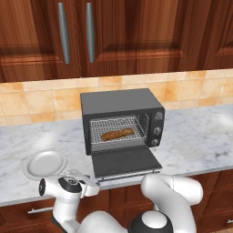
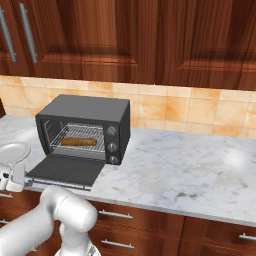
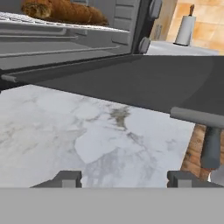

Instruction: Pull the toaster oven rack outwards. Pick up the baguette from the plate and place it on the toaster oven rack. Close the toaster oven door fully and set the temperature to the lowest setting.

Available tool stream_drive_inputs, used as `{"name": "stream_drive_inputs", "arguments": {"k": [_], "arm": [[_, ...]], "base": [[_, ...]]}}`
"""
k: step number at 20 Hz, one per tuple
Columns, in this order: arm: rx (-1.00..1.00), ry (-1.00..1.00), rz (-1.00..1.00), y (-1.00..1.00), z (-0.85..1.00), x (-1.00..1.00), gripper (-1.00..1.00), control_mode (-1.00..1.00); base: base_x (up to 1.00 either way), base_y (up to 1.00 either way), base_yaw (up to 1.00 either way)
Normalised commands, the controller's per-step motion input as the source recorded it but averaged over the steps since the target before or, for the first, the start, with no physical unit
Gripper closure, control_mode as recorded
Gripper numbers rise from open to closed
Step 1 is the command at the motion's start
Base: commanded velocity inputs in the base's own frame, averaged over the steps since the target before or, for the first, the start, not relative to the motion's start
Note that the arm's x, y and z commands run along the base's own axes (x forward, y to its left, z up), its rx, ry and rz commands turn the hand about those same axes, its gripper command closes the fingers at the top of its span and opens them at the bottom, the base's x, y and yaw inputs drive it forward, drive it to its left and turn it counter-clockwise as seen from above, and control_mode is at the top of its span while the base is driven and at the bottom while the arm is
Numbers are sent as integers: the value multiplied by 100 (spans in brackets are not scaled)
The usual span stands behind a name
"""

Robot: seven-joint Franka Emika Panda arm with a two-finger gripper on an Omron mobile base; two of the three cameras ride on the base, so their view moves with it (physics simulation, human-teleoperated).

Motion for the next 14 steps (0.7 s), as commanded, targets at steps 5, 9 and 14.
{"name": "stream_drive_inputs", "arguments": {"k": [5,9,14], "arm": [[-14,1,-1,5,-32,13,-100,-100],[-6,-5,0,-17,-43,0,-100,-100],[0,-9,0,-52,-38,0,-100,-100]], "base": [[0,0,0],[0,0,0],[0,0,0]]}}
